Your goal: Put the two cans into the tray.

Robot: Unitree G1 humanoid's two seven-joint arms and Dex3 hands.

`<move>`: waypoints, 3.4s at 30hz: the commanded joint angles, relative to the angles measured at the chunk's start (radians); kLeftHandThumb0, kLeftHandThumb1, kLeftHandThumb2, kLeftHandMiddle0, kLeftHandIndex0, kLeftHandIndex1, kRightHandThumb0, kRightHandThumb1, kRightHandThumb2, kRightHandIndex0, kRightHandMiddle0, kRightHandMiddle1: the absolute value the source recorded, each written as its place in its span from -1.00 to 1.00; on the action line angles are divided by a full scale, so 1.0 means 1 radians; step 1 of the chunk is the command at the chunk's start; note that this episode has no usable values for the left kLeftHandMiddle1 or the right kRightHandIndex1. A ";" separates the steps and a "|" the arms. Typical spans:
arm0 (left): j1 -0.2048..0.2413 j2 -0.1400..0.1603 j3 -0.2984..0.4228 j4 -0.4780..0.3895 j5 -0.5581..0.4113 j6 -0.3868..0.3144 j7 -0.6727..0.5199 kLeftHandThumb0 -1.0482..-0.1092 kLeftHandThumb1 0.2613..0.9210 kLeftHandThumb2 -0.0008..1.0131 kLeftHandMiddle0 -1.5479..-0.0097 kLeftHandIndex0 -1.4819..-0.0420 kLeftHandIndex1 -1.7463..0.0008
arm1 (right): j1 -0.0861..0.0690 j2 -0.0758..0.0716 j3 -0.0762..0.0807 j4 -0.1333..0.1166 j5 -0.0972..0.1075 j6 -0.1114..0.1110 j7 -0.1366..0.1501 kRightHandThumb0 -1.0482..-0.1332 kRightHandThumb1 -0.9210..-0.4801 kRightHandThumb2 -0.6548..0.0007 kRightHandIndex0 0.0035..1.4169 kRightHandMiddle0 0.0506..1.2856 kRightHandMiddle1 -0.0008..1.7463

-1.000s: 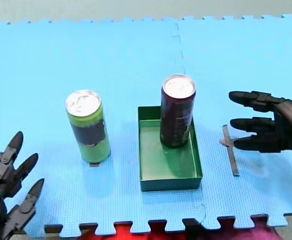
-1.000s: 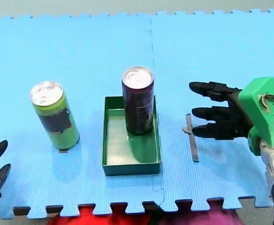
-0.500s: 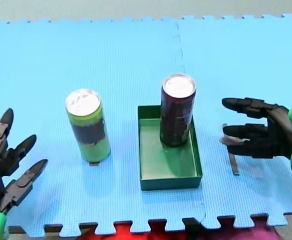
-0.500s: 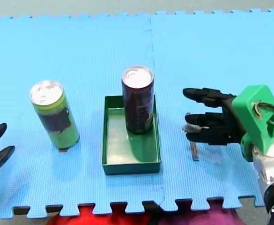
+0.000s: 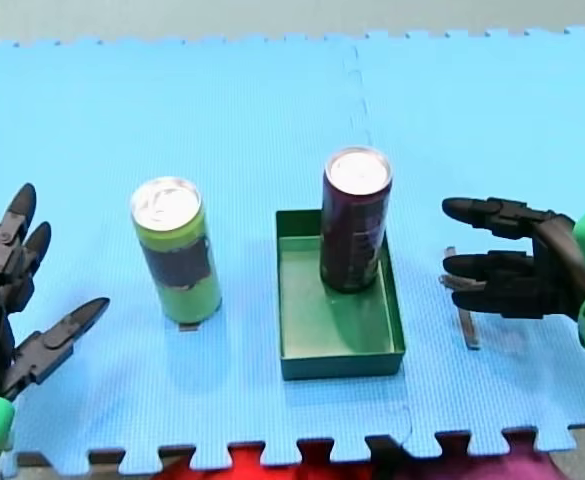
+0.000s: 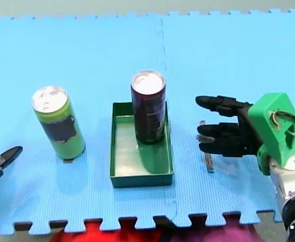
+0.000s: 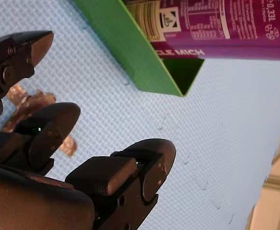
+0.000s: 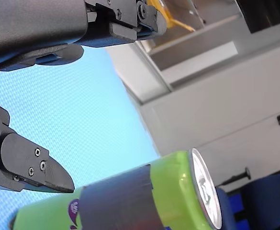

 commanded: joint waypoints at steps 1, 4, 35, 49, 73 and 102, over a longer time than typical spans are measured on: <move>-0.017 0.000 0.002 0.027 -0.023 -0.014 -0.022 -1.00 0.50 -1.00 0.76 0.87 1.00 | 0.000 0.001 -0.004 0.001 0.003 -0.003 -0.004 -0.17 -0.09 0.99 0.28 -0.08 -1.00; -0.043 0.000 0.004 0.077 -0.031 -0.033 -0.040 -1.00 0.50 -1.00 0.75 0.88 1.00 | 0.001 0.004 -0.007 0.002 0.005 -0.003 -0.006 -0.18 -0.10 0.99 0.29 -0.08 -1.00; -0.091 0.028 0.003 0.068 -0.276 0.293 -0.537 -1.00 0.87 -0.94 0.67 0.85 0.99 | 0.010 0.008 -0.043 0.012 0.026 -0.021 0.007 -0.22 -0.11 1.00 0.35 -0.06 -1.00; -0.185 0.026 0.054 0.229 -0.286 0.286 -0.614 -1.00 0.91 -0.97 0.60 0.81 0.98 | 0.012 0.007 -0.050 0.013 0.027 -0.024 0.009 -0.16 -0.05 1.00 0.36 -0.07 -1.00; -0.175 0.017 0.043 0.175 -0.215 0.304 -0.522 -1.00 0.55 -0.99 0.54 0.79 0.99 | 0.007 0.011 -0.103 0.027 0.075 -0.009 0.084 0.03 0.17 1.00 0.36 -0.12 -1.00; -0.249 0.030 0.001 0.198 -0.148 0.278 -0.472 -1.00 0.68 -0.97 0.57 0.76 0.99 | 0.012 0.012 -0.119 0.028 0.087 -0.012 0.106 0.05 0.23 1.00 0.36 -0.12 -1.00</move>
